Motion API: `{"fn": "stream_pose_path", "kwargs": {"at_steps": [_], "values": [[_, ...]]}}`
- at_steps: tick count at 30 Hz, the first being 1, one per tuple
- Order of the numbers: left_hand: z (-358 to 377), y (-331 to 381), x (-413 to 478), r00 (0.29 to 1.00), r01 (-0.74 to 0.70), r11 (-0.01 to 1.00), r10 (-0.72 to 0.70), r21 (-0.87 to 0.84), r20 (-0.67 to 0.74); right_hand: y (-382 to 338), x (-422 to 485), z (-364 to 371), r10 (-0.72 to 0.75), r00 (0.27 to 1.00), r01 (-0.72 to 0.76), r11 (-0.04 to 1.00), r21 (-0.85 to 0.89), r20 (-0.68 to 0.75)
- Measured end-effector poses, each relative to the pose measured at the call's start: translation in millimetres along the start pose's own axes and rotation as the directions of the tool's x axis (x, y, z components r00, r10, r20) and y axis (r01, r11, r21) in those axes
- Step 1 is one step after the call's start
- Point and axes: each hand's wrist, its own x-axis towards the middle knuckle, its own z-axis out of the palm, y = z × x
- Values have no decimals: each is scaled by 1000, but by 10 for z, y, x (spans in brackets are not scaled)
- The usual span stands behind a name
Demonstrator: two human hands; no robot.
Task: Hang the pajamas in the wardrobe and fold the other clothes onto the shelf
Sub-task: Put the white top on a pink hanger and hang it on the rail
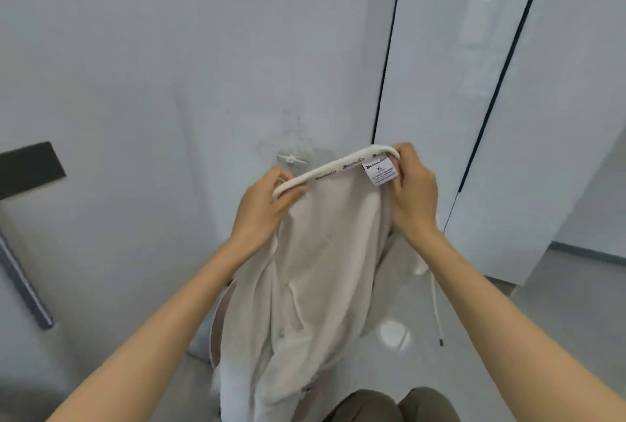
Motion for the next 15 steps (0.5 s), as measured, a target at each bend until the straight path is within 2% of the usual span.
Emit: {"fn": "stream_pose_path", "kwargs": {"at_steps": [5, 10, 15], "values": [[140, 680, 343, 975, -212, 976, 208, -42, -77, -58, 377, -519, -15, 983, 8, 999, -37, -185], [467, 1132, 598, 971, -227, 950, 203, -215, -125, 179, 313, -943, -39, 995, 23, 983, -180, -89], [884, 1285, 698, 970, -220, 937, 180, -271, -166, 562, 16, -1003, -16, 999, 5, 966, -257, -42]]}}
